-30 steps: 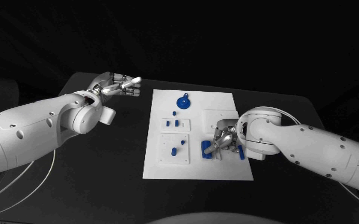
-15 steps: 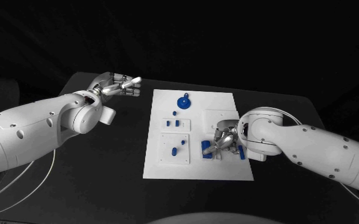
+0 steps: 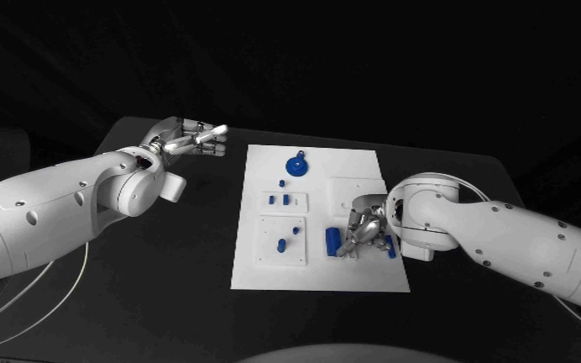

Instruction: Assemble the parts on the task board

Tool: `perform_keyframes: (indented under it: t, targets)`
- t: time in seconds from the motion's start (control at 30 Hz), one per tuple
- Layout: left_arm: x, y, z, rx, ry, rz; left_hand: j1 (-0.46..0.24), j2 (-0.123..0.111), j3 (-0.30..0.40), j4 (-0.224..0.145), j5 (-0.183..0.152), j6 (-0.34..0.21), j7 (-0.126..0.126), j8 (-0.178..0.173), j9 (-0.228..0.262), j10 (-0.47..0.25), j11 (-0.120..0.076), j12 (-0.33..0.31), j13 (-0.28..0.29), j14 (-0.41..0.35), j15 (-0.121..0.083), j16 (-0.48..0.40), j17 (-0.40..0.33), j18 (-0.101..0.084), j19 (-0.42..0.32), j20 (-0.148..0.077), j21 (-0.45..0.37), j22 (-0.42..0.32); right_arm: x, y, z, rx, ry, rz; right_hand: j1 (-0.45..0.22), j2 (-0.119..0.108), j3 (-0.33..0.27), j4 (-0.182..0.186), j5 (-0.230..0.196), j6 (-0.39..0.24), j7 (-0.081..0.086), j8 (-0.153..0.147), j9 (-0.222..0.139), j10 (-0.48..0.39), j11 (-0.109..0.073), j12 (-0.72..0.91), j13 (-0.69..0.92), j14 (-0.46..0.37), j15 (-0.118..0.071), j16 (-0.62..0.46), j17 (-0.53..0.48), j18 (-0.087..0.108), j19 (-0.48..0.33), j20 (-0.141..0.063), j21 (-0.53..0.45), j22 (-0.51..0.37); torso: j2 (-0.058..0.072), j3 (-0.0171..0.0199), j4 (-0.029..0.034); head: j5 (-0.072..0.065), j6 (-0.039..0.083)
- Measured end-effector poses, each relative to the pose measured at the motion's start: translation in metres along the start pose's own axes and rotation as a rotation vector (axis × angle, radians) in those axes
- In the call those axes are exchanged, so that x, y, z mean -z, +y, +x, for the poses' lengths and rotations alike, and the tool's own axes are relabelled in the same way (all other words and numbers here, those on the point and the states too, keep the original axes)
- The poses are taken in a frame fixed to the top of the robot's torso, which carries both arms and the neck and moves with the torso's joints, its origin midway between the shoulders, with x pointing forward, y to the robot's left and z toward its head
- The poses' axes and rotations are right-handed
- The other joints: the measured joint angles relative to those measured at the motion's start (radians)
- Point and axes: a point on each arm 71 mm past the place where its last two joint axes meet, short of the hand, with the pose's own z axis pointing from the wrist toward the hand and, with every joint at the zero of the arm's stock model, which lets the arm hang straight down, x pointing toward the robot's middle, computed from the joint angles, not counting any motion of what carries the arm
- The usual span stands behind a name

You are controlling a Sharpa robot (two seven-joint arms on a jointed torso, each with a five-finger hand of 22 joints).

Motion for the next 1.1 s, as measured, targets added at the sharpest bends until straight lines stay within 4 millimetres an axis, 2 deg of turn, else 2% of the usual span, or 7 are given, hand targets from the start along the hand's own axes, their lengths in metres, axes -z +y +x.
perform_keyframes:
  t: [0.1, 0.2, 0.37, 0.7, 0.93, 1.0, 1.1]
  targets:
    - [0.0000, 0.0000, -0.0001, 0.000, 0.000, 0.000, 0.000, 0.000, 0.000, 0.000, 0.000, 0.000, 0.000, 0.000, 0.000, 0.000, 0.000, 0.000, 0.000, 0.000, 0.000, 0.000, 0.000, 0.000, 0.000, 0.000, 0.000, 0.000, 0.0001, 0.0000, 0.0006, 0.005, 0.006, 0.000, 0.002, 0.005, 0.000, -0.033, 0.011, 0.003, -0.004, 0.000, -0.005, 0.000, 0.000, 0.005, 0.000, 0.000, 0.000, 0.004, -0.001, 0.000, 0.000, 0.000, 0.000, 0.000, 0.000, 0.0000, 0.0002, 0.000, 0.000]
    - [0.0001, 0.0001, -0.0003, -0.001, 0.000, 0.000, 0.000, 0.000, 0.000, 0.000, 0.000, 0.000, 0.000, 0.000, 0.000, 0.000, 0.000, 0.000, 0.000, 0.000, 0.000, 0.000, 0.000, 0.000, 0.000, 0.000, 0.000, 0.000, 0.0001, 0.0000, 0.0012, 0.008, 0.011, -0.001, 0.001, 0.017, -0.003, -0.043, 0.016, 0.003, -0.004, 0.000, -0.008, 0.000, 0.000, 0.005, -0.001, 0.000, 0.000, 0.004, -0.002, 0.000, 0.000, 0.000, 0.000, 0.000, 0.000, 0.0000, 0.0004, 0.000, 0.000]
    - [0.0001, 0.0001, -0.0004, -0.001, 0.000, -0.001, 0.000, 0.000, 0.000, 0.000, 0.000, 0.000, 0.000, 0.000, 0.000, 0.000, 0.000, 0.000, 0.000, 0.000, 0.000, 0.000, 0.000, 0.000, 0.000, 0.000, 0.000, 0.000, -0.0001, 0.0002, 0.0017, 0.010, 0.015, -0.001, -0.004, 0.022, -0.003, -0.043, 0.017, 0.003, -0.004, 0.000, -0.009, 0.000, 0.000, 0.005, -0.001, 0.000, 0.000, 0.004, -0.002, 0.000, 0.000, 0.000, 0.000, 0.000, 0.000, 0.0000, 0.0004, 0.001, 0.000]
    - [0.0001, 0.0002, -0.0005, -0.002, -0.001, -0.001, 0.000, 0.000, 0.000, 0.000, 0.000, 0.000, 0.000, 0.000, 0.000, 0.000, 0.000, 0.000, 0.000, 0.000, 0.000, 0.000, 0.000, 0.000, 0.000, 0.000, 0.000, 0.000, -0.0020, 0.0014, 0.0014, 0.005, 0.010, -0.001, -0.042, 0.062, 0.005, -0.018, 0.028, 0.003, -0.004, 0.000, -0.008, 0.004, -0.004, 0.013, -0.001, 0.000, 0.000, 0.008, -0.004, 0.000, 0.000, 0.000, 0.000, 0.000, 0.000, 0.0003, 0.0004, 0.002, 0.000]
    - [0.0001, 0.0002, -0.0004, -0.002, 0.000, -0.001, 0.000, 0.000, 0.000, 0.000, 0.000, 0.000, 0.000, 0.000, 0.000, 0.000, 0.000, 0.000, 0.000, 0.000, 0.000, 0.000, 0.000, 0.000, 0.000, 0.000, 0.000, 0.000, -0.0040, 0.0022, 0.0012, 0.003, 0.000, 0.001, -0.036, 0.091, 0.022, -0.099, 0.039, 0.006, -0.006, 0.000, -0.006, 0.004, -0.004, 0.013, -0.001, 0.000, 0.000, 0.008, -0.010, 0.000, 0.000, 0.000, 0.005, 0.000, 0.000, 0.0004, 0.0004, 0.002, -0.001]
    - [0.0001, 0.0002, -0.0004, -0.002, 0.000, -0.001, 0.000, 0.000, 0.000, 0.000, 0.000, 0.000, 0.000, 0.000, 0.000, 0.000, 0.000, 0.000, 0.000, 0.000, 0.000, 0.000, 0.000, 0.000, 0.000, 0.000, 0.000, 0.000, -0.0043, 0.0024, 0.0014, 0.003, -0.003, 0.001, -0.036, 0.091, 0.022, -0.104, 0.039, 0.006, -0.007, 0.000, -0.006, 0.004, -0.004, 0.013, -0.001, 0.000, 0.000, 0.008, -0.011, 0.000, 0.000, 0.000, 0.005, 0.000, 0.000, 0.0004, 0.0003, 0.002, -0.001]
    - [0.0001, 0.0002, -0.0005, -0.002, 0.000, -0.001, 0.000, 0.000, 0.000, 0.000, 0.000, 0.000, 0.000, 0.000, 0.000, 0.000, 0.000, 0.000, 0.000, 0.000, 0.000, 0.000, 0.000, 0.000, 0.000, 0.000, 0.000, 0.000, -0.0047, 0.0025, 0.0015, 0.003, -0.007, 0.002, -0.055, 0.110, 0.019, -0.115, 0.048, 0.006, -0.007, 0.000, -0.009, 0.004, -0.004, 0.013, -0.001, 0.000, 0.000, 0.011, -0.013, 0.000, 0.000, 0.000, 0.005, 0.000, 0.000, 0.0003, 0.0003, 0.001, -0.002]
